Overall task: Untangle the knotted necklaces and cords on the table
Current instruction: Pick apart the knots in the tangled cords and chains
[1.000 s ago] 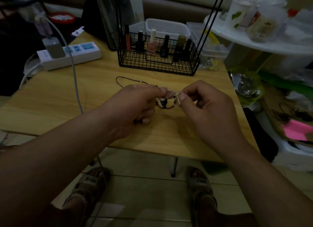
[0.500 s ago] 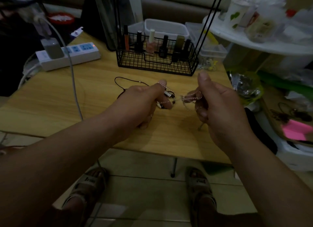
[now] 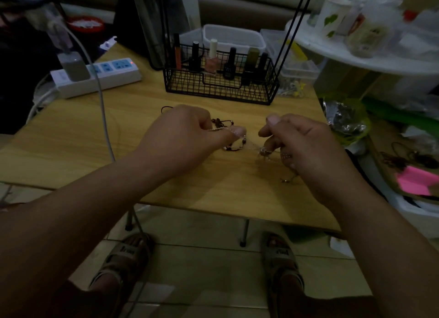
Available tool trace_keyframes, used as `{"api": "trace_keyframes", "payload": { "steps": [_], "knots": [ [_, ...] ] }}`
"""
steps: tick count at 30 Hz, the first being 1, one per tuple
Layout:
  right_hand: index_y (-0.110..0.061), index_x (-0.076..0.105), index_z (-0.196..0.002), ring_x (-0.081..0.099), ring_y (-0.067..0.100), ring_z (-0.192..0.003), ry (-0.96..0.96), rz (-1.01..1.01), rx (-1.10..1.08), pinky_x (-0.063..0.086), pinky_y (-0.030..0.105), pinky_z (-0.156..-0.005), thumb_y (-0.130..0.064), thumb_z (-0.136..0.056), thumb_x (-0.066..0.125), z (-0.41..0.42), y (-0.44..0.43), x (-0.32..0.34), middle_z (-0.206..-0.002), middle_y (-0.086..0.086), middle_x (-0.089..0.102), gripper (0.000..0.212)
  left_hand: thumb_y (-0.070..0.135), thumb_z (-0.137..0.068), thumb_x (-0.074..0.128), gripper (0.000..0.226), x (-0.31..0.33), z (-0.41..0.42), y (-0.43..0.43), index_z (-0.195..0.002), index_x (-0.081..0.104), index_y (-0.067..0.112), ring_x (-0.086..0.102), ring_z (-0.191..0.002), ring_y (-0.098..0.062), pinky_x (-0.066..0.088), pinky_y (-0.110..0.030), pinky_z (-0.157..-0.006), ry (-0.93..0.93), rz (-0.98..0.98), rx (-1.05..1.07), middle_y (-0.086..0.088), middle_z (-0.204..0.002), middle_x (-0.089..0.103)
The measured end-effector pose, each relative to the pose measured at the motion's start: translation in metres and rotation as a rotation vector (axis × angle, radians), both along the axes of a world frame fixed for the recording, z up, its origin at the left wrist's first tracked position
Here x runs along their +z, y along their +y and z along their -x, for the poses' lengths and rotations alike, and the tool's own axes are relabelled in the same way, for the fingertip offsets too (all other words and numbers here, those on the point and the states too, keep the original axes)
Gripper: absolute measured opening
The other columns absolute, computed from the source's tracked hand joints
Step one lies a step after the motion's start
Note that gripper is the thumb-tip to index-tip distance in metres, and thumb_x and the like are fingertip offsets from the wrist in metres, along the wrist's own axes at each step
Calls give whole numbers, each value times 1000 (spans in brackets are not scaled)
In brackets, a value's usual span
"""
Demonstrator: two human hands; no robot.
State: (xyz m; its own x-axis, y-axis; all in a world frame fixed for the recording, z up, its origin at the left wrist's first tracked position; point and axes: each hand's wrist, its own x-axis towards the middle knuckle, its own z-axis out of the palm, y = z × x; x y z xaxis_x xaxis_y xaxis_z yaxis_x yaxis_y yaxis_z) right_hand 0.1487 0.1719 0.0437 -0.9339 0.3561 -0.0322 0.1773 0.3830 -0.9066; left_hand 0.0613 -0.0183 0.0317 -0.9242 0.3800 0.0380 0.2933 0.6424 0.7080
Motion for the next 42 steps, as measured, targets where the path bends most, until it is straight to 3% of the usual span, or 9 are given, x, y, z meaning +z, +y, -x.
{"api": "trace_keyframes", "payload": {
  "steps": [7,11,15,20,25,30,34,39,42],
  "knots": [
    [-26,76,-92,46,0,-49,-51,-23,53,39,33,-60,-55,-100,54,-1,7,0,-76,4,74,37,53,-82,78,43,-3,13,-8,-73,49,23,48,-62,-13,31,-31,-52,295,194,58,3,-67,55],
    [-28,77,-89,53,10,-61,-61,-31,63,43,35,-63,-55,-99,57,-2,10,-2,-70,1,70,35,49,-87,75,43,-5,12,-8,-73,43,25,44,-61,-9,27,-29,-52,351,231,45,7,-67,50],
    [-30,78,-91,46,9,-53,-87,-42,120,37,33,-54,-55,-98,57,-4,16,0,-60,-2,56,33,38,-90,73,40,-7,11,-9,-75,38,28,43,-63,-7,26,-29,-52,374,260,25,9,-69,49],
    [-40,78,-108,34,13,-50,-206,44,268,35,37,-60,-63,-97,48,-7,14,3,-54,-1,39,40,24,-87,73,29,-7,11,-8,-96,45,28,51,-76,-20,37,-34,-56,409,270,-18,7,-91,55],
    [-21,80,-100,31,13,-47,-251,207,307,31,24,-49,-65,-97,43,-5,13,2,-50,1,34,58,27,-89,76,30,-8,11,-5,-102,49,27,53,-81,-18,45,-37,-64,405,211,-54,7,-101,55],
    [-12,79,-96,26,12,-46,-186,339,402,21,25,-46,-40,-91,64,-7,20,0,-49,-1,34,32,51,-99,63,37,1,13,-3,-81,67,19,53,-64,-12,38,-30,-57,51,-43,-21,1,-71,60],
    [-13,80,-99,25,10,-45,-150,318,424,16,26,-46,-25,-86,69,-8,22,0,-49,-3,38,21,37,-103,59,30,4,8,-4,-85,77,22,49,-53,-14,41,-30,-55,-288,-287,-50,2,-57,55],
    [-25,81,-106,31,11,-50,-128,164,368,25,22,-47,-24,-100,60,-9,21,1,-56,1,39,22,31,-104,56,23,-3,-4,-2,-93,76,29,55,-55,-15,44,-32,-51,-332,-262,-176,5,-80,72],
    [-32,81,-108,35,5,-50,-118,57,369,30,18,-47,-28,-101,59,-9,18,0,-55,-5,41,23,33,-102,61,17,-7,-7,0,-90,72,28,52,-51,-5,41,-23,-44,-276,-208,-217,14,-63,64]
  ]
}}
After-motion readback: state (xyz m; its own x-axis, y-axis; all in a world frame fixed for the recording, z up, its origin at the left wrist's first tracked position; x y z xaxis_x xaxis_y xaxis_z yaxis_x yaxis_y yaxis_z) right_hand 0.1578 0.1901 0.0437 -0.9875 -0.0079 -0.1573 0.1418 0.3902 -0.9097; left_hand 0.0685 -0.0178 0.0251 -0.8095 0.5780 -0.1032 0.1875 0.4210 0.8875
